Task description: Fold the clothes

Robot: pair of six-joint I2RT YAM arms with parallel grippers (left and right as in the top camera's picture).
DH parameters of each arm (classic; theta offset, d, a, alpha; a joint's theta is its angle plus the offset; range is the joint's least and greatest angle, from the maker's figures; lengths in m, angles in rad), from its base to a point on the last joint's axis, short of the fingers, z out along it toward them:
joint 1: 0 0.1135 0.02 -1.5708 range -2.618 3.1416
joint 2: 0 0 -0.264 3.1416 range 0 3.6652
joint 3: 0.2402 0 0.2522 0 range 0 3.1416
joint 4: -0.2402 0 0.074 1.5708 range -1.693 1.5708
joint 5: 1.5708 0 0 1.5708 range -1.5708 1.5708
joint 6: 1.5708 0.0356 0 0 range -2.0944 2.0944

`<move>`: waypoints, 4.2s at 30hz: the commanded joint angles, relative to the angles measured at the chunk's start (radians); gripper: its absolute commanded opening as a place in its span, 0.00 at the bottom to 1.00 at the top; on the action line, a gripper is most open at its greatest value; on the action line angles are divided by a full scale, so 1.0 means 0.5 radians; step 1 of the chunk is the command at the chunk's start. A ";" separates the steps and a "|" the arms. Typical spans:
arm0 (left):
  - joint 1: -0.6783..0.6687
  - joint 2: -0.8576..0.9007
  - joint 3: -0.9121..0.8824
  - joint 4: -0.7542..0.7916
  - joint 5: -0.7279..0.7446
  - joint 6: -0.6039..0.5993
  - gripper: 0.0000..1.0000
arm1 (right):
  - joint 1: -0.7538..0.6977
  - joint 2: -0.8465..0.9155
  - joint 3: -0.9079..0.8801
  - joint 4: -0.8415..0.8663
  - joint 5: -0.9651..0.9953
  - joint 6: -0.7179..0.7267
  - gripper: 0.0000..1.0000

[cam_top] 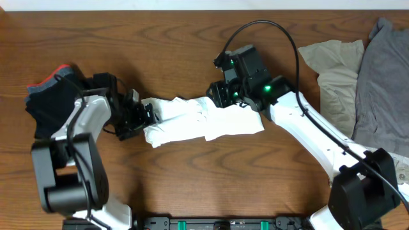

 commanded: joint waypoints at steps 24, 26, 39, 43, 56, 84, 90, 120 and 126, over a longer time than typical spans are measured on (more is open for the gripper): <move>0.404 -0.464 0.353 -0.367 0.198 0.054 0.06 | -0.295 -0.006 0.020 -0.551 0.351 -0.053 0.46; 0.367 -0.483 0.401 -0.392 0.198 0.053 0.06 | -0.293 0.004 0.020 -0.563 0.351 -0.052 0.46; -0.515 -0.433 0.488 -0.405 -0.249 0.092 0.06 | -0.294 0.014 0.020 -0.652 0.351 -0.051 0.46; -0.797 -0.364 0.488 -0.352 -0.311 0.089 0.06 | -0.296 0.014 0.020 -0.668 0.351 -0.050 0.46; -1.069 -0.098 0.486 -0.038 -0.403 -0.101 0.06 | -0.298 0.014 0.020 -0.748 0.444 -0.012 0.46; -1.402 0.040 0.484 0.325 -0.062 -0.123 0.39 | -0.269 0.014 0.020 -0.761 0.483 0.082 0.45; -1.376 0.018 0.485 0.279 0.167 0.182 0.55 | -0.269 0.014 0.020 -0.766 0.522 0.124 0.46; -0.517 -0.272 0.475 -0.014 -0.244 -0.085 0.56 | 0.051 0.397 0.020 -0.136 -0.816 -0.402 0.39; -0.638 -0.039 0.475 -0.008 -0.131 -0.076 0.55 | -0.001 0.445 0.020 -0.256 -0.537 -0.346 0.39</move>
